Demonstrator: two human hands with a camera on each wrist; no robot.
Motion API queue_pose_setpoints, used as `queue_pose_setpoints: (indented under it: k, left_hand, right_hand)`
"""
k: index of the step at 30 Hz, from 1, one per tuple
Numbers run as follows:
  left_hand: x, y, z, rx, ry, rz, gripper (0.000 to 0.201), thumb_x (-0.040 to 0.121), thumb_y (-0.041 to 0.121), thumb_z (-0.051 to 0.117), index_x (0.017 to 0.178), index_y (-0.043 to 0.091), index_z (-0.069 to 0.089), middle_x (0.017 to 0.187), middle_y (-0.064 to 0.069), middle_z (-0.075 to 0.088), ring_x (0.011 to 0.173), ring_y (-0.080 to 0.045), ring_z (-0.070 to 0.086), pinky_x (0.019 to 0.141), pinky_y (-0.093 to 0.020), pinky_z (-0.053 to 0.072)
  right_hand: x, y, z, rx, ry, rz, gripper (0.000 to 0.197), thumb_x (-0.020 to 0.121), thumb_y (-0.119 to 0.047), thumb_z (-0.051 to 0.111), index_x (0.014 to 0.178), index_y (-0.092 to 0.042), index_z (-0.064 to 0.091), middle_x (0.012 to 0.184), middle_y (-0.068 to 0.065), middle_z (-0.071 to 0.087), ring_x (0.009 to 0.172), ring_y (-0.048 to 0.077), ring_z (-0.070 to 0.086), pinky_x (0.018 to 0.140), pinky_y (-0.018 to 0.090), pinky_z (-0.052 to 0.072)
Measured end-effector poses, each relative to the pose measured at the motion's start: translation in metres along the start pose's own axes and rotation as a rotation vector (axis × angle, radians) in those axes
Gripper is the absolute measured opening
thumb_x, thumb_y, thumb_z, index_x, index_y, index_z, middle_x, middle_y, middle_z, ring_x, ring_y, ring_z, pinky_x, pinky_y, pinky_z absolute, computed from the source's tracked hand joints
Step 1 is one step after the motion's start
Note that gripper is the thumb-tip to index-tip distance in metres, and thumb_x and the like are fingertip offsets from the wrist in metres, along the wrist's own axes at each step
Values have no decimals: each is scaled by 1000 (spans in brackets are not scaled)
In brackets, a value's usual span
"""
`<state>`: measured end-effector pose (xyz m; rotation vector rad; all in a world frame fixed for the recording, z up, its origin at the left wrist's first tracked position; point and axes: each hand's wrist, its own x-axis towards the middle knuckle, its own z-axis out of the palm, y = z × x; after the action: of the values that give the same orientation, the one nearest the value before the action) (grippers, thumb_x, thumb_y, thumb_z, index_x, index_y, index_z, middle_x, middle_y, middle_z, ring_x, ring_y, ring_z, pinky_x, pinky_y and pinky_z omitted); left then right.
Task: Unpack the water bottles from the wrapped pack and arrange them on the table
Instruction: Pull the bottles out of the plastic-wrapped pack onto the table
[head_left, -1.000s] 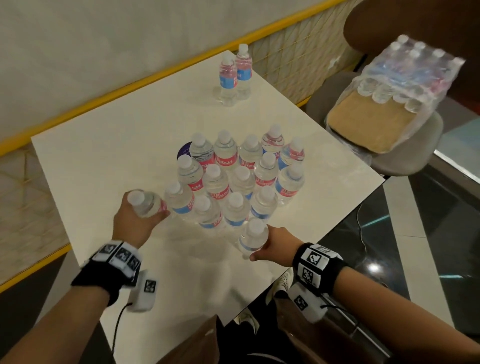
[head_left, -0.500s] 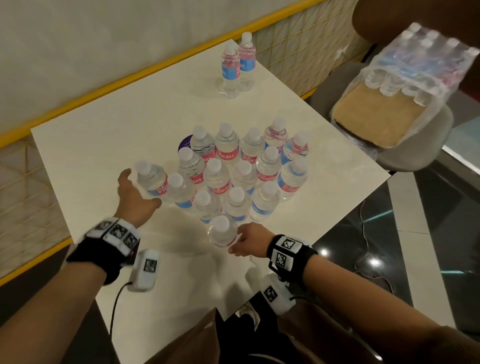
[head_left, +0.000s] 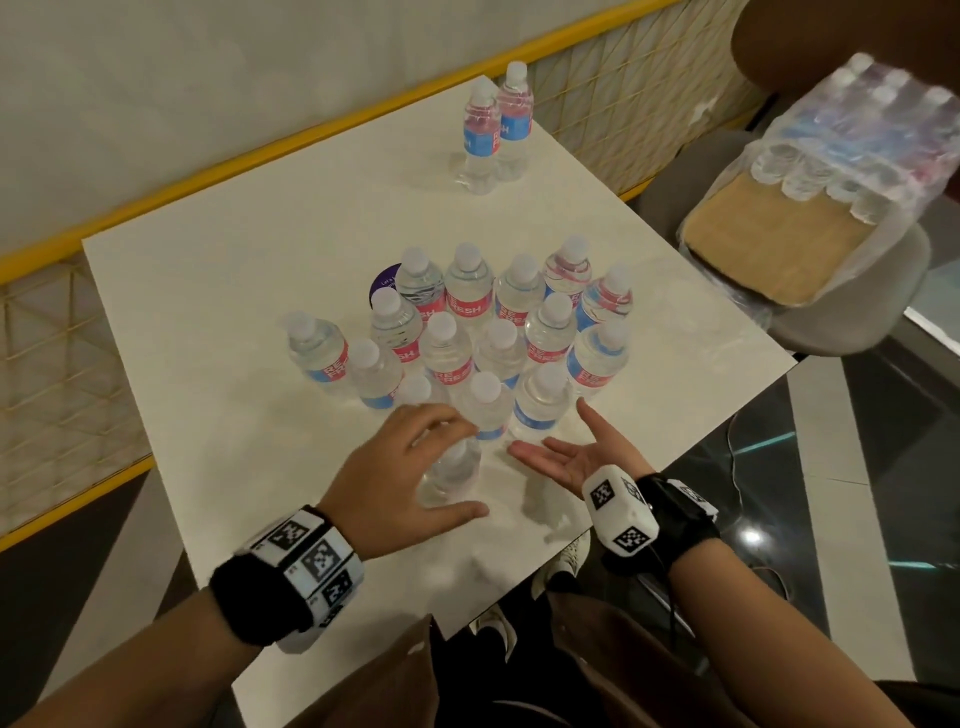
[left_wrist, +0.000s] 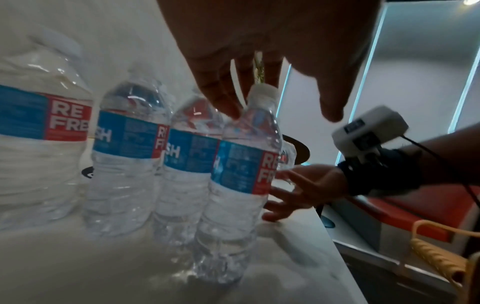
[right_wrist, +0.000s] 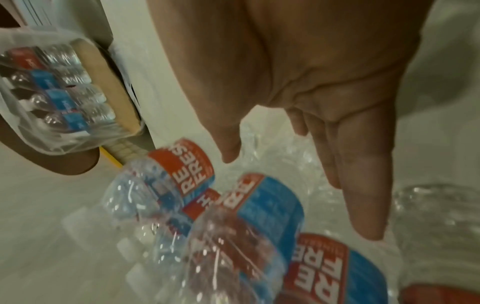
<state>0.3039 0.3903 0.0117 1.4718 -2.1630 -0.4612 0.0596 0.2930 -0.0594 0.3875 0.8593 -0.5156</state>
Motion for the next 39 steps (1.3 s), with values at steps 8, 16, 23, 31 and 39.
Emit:
queue_pose_setpoints:
  k: [8,16,23,31,39]
  left_hand:
    - [-26,-20,8,-34,-86,-24,40,90,43,55,126,25,54,129,5,52,120,-12,49,100,-24,42]
    - [-44,-68,-37,-155,136,-471,57,74,29,78,124,33,52,123,12,55,112,-7,52,98,-35,48]
    - [-37,-103,-29,-241,383,-659,124,44,35,94,137,48,12,134,18,17,124,-7,36,95,-27,43]
    - [-18,-128,1,-718,205,-695,141,43,33,93,148,34,-2,152,5,29,131,1,40,103,-16,38]
    - [13,-131,-2,-719,191,-621,122,51,15,88,146,26,13,141,1,41,118,13,48,92,-6,41]
  right_hand:
    - [1,28,26,6,-50,47,97,71,-38,80,146,-19,22,148,31,27,126,63,33,88,72,41]
    - [-1,37,28,157,-173,137,97,73,-46,75,146,-10,22,147,35,25,127,58,31,61,68,51]
    - [8,58,37,304,-299,113,100,74,-63,66,149,-18,19,148,37,18,124,65,27,67,73,47]
    - [8,68,53,336,-404,82,95,75,-68,62,148,-17,27,147,37,19,128,65,23,72,67,50]
    - [14,65,54,287,-443,82,93,75,-66,63,145,-16,31,147,36,22,130,64,23,78,69,47]
